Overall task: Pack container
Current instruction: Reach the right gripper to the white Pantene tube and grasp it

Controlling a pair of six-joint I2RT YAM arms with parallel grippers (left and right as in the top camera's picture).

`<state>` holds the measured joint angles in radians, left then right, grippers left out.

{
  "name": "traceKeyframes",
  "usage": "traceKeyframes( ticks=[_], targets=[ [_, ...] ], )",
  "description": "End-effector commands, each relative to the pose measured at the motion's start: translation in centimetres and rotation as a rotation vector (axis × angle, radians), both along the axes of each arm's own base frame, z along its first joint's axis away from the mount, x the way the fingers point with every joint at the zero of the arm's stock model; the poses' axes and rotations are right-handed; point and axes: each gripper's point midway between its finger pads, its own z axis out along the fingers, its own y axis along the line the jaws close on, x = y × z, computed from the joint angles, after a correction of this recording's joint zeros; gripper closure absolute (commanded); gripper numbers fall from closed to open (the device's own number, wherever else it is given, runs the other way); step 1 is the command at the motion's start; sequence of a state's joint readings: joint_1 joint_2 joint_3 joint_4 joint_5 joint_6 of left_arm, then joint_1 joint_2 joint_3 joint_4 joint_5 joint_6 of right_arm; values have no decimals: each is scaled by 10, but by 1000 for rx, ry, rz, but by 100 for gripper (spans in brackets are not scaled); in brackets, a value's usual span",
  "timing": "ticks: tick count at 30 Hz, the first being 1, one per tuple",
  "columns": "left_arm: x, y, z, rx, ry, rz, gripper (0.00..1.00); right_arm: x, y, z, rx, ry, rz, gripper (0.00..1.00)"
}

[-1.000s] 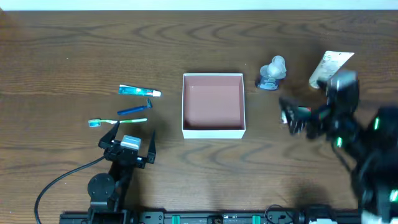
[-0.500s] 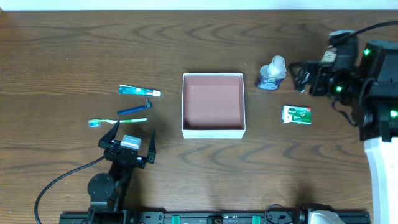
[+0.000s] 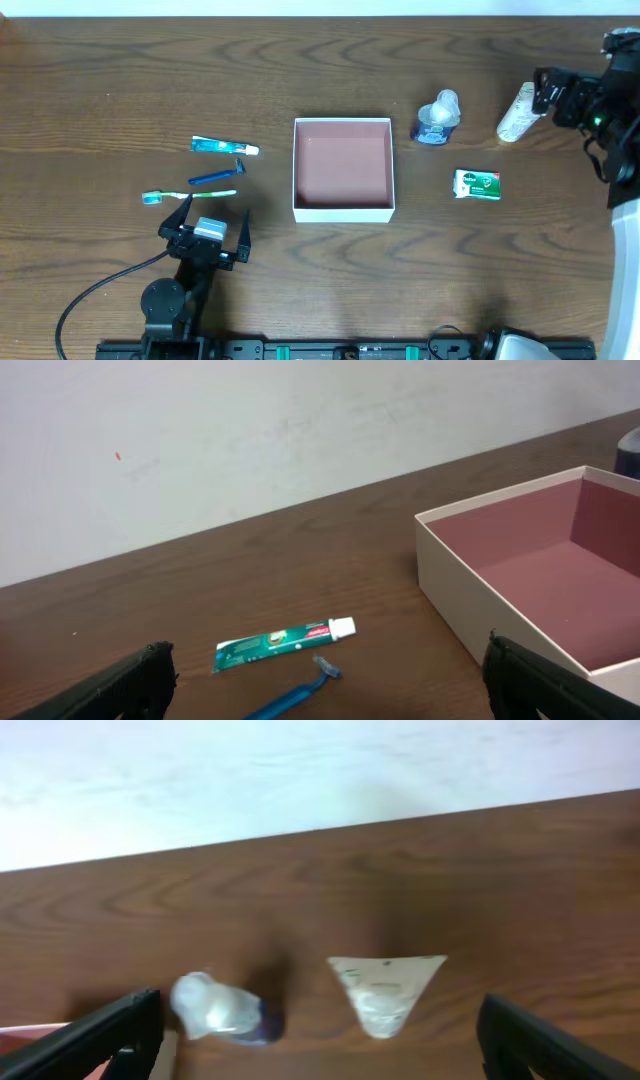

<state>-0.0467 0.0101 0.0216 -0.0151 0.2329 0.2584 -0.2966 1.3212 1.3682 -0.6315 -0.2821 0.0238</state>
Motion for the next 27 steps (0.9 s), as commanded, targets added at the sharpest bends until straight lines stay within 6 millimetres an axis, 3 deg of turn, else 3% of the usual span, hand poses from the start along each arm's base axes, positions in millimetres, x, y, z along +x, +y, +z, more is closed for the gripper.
traceKeyframes(
  ticks=[1, 4, 7, 17, 27],
  targets=[
    [-1, -1, -15, -8, 48, -9, 2, 8, -18, -11, -8, 24, -9, 1],
    [-1, -1, -15, -8, 48, -9, 2, 17, -38, -32, 47, 63, -64, 1],
    [-1, -1, -15, -8, 47, -8, 2, 28, -45, -44, 90, 59, -27, 1],
    [-1, -1, -15, -8, 48, -9, 2, 56, -33, -73, 112, 17, 216, 1],
    [-1, -1, -15, -8, 47, -8, 2, 74, -29, -109, 179, 32, 291, 1]
  ],
)
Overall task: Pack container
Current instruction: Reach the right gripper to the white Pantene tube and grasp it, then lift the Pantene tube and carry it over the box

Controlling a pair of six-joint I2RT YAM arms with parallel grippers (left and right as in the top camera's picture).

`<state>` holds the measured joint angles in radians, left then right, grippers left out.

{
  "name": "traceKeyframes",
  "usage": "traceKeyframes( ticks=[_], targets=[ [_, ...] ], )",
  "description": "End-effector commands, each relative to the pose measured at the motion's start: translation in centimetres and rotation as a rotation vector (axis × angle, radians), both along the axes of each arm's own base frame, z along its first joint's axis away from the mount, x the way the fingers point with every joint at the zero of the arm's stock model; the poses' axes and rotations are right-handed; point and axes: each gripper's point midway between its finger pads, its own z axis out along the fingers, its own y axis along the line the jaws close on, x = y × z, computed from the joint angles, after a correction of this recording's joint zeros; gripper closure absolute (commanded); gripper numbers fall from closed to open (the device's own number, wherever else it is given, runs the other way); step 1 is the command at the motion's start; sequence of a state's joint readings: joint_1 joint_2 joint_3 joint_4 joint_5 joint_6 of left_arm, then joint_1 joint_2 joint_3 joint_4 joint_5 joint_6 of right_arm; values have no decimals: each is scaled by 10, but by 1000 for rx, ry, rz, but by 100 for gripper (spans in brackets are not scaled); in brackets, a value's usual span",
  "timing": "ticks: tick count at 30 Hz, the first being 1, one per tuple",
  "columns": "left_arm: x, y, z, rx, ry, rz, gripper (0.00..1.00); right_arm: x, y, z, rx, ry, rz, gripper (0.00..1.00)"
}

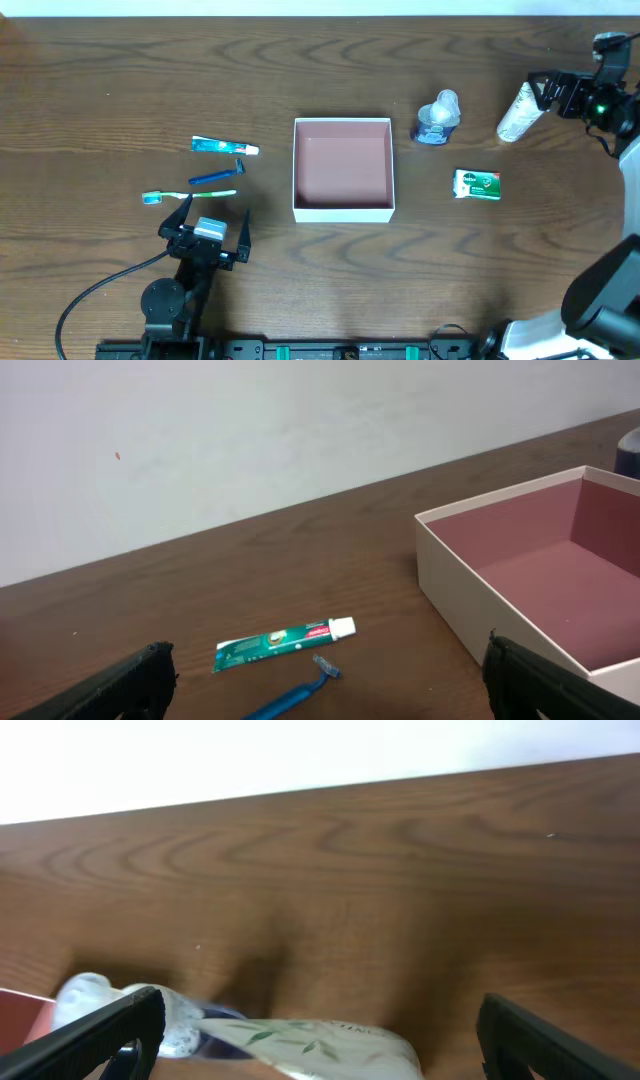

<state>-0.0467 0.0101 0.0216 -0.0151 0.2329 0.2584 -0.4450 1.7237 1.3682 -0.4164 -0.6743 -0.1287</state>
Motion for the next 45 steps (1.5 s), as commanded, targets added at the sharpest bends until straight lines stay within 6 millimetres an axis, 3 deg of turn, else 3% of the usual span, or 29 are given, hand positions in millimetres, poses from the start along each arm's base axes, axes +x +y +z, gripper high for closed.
traceKeyframes(
  ticks=[1, 4, 8, 23, 25, 30, 32, 34, 40, 45],
  targets=[
    [-1, -1, -15, -8, 47, -8, 2, 6, 3, -2, 18, -25, 51, 1],
    [-1, -1, -15, -8, 48, -9, 2, 8, 5, -8, 37, -20, 65, 7],
    [-1, -1, -15, -8, 47, -8, 2, 8, 5, -11, 42, -14, 66, 32],
    [-1, -1, -15, -8, 48, -9, 2, 2, 0, -23, 34, 55, 23, 63],
    [-1, -1, -15, -8, 47, -8, 2, 1, -3, -26, 31, 70, 5, 68],
    [-1, -1, -15, -8, 47, -8, 2, 1, -7, -27, 50, 94, -42, 92],
    [-1, -1, -15, -8, 47, -9, 2, 1, -8, -26, 56, 94, -52, 99],
    [-1, -1, -15, -8, 48, -9, 2, 2, -10, -23, 55, 95, -71, 99],
    [-1, -1, -15, -8, 48, -9, 2, -1, -15, 7, 37, 62, -131, 99],
    [-1, -1, -15, -8, 47, -8, 2, -15, -17, 64, -18, 16, -211, 99]
  ],
)
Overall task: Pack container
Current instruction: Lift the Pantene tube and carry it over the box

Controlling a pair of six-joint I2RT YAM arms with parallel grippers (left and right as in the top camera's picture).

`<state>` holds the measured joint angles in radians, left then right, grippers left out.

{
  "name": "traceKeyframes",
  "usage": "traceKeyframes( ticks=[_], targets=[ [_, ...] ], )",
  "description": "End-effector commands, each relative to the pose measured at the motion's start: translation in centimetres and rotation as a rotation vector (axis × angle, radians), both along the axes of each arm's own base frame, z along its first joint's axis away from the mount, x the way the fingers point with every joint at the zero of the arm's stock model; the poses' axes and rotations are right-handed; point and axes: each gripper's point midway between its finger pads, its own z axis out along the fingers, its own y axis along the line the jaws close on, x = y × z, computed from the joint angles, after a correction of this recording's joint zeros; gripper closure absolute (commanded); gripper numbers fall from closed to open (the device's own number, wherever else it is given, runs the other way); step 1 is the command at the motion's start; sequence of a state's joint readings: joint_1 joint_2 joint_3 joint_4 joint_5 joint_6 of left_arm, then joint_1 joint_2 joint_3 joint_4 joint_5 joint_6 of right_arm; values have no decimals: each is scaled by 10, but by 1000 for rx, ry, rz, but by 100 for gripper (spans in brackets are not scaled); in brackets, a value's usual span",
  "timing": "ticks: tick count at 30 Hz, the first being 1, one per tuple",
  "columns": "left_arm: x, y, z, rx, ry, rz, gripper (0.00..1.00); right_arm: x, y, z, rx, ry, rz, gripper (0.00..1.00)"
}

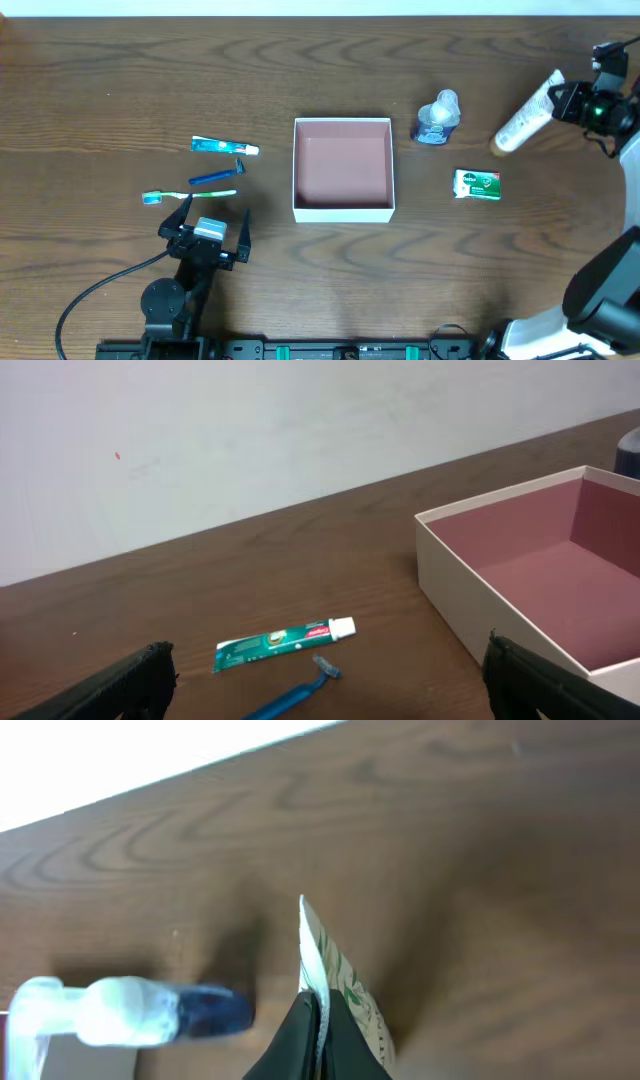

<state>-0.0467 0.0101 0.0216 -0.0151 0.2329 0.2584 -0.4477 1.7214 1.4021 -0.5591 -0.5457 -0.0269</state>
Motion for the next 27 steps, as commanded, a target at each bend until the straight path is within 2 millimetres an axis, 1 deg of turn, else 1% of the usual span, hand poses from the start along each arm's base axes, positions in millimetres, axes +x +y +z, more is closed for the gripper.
traceKeyframes(
  ticks=[1, 4, 8, 10, 12, 14, 17, 20, 23, 27],
  targets=[
    [-1, -1, -15, -8, 47, -9, 2, -6, -2, 95, -89, -148, -80, 99],
    [-1, -1, -15, -8, 47, -8, 2, -25, 5, 136, -141, -173, -119, 99],
    [-1, -1, -15, -8, 47, -9, 2, -57, 23, 187, -182, -228, -155, 99],
    [-1, -1, -15, -8, 48, -9, 2, -77, 44, 213, -155, -272, -147, 99],
    [-1, -1, -15, -8, 48, -9, 2, -92, 67, 230, -129, -314, -105, 99],
    [-1, -1, -15, -8, 47, -9, 2, -106, 96, 243, -104, -349, -52, 99],
    [-1, -1, -15, -8, 47, -9, 2, -118, 135, 253, -58, -374, 29, 99],
    [-1, -1, -15, -8, 48, -9, 2, -122, 171, 254, -1, -364, 88, 99],
    [-1, -1, -15, -8, 47, -8, 2, -116, 203, 245, 22, -329, 123, 99],
    [-1, -1, -15, -8, 47, -9, 2, -98, 256, 225, 6, -290, 202, 99]
  ],
)
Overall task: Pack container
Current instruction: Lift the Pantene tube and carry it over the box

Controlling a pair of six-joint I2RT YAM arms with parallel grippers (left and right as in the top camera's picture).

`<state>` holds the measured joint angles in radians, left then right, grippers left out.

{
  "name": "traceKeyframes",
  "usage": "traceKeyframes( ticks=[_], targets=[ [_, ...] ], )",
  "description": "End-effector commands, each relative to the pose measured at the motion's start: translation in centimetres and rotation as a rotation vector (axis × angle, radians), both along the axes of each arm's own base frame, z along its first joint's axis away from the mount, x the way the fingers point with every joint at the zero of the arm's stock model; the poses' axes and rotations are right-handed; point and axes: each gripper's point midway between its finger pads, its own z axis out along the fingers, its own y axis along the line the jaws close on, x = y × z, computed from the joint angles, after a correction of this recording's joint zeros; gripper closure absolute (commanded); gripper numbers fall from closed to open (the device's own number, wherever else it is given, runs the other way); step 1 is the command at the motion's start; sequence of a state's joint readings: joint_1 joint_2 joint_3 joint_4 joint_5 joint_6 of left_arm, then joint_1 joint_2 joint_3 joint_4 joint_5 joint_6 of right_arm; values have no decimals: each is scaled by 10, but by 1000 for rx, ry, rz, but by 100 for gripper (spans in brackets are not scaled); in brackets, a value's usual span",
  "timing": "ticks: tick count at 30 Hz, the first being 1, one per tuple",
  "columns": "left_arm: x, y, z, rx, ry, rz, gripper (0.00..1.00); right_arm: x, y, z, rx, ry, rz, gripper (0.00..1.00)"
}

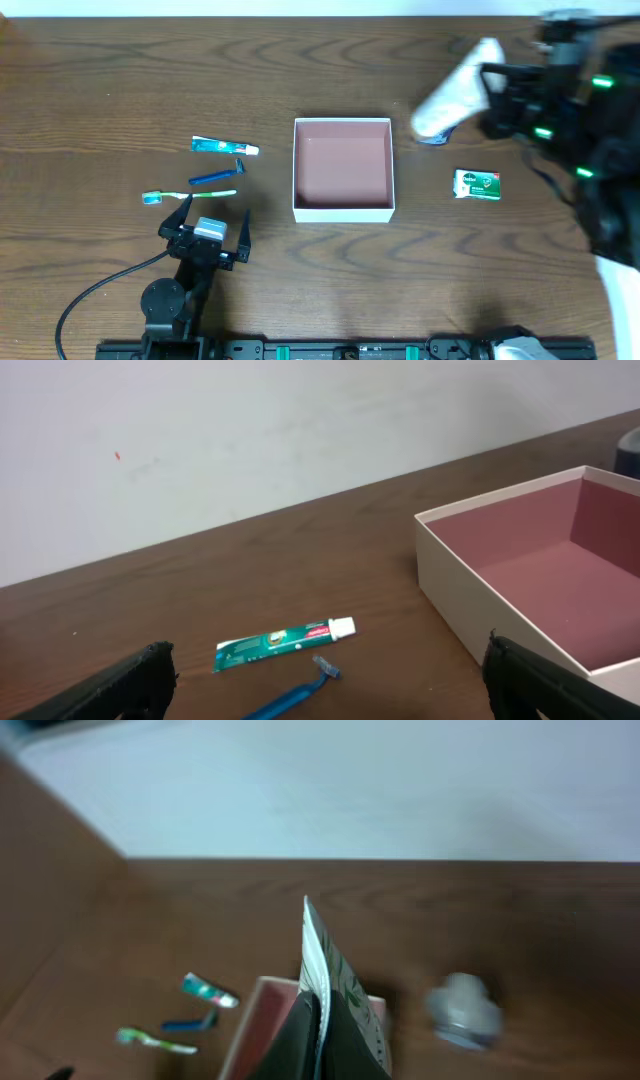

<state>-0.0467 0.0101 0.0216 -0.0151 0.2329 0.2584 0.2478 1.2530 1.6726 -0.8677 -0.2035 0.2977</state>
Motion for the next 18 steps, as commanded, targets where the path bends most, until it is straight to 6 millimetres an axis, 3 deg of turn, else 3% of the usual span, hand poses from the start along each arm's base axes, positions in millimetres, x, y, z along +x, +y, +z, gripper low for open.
traceKeyframes(
  ticks=[1, 8, 13, 18],
  targets=[
    [-1, -1, -15, -8, 47, -9, 2, 18, 34, -12, -4, 24, -15, 99],
    [-1, -1, -15, -8, 47, -8, 2, 49, 110, -71, -63, 113, 39, 99],
    [-1, -1, -15, -8, 48, -9, 2, 65, 147, -115, -91, 174, 63, 99],
    [-1, -1, -15, -8, 47, -8, 2, 75, 164, -143, -129, 198, 46, 99]
  ],
)
